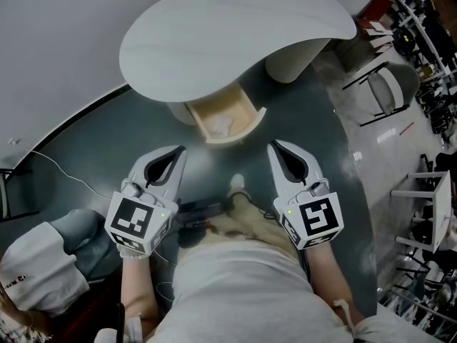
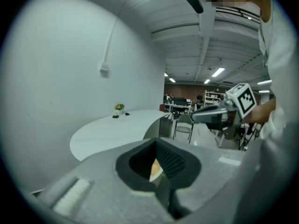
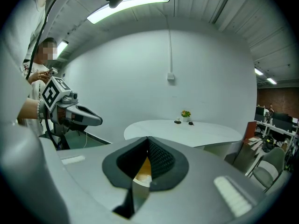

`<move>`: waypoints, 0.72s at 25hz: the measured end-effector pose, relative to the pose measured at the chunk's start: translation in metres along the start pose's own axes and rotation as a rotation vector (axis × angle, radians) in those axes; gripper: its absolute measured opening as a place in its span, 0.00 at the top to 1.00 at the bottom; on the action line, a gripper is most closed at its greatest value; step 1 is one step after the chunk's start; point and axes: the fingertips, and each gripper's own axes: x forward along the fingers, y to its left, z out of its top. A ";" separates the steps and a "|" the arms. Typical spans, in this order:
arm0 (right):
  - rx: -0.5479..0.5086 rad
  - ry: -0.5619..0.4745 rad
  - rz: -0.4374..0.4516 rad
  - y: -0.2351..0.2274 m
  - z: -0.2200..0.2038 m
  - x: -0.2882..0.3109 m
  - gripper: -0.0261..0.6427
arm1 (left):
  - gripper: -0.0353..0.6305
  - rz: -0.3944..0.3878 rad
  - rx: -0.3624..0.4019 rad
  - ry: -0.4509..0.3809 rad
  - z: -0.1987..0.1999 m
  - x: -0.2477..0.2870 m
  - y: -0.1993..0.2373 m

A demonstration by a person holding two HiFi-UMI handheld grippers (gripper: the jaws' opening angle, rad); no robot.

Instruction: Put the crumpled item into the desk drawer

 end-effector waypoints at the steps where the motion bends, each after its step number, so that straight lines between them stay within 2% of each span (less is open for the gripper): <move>1: -0.003 0.000 0.001 0.001 0.000 0.000 0.95 | 0.95 -0.003 0.005 0.002 -0.001 0.000 0.000; 18: -0.016 0.010 -0.017 0.008 0.003 -0.001 0.95 | 0.95 -0.044 0.045 0.010 -0.001 0.000 -0.001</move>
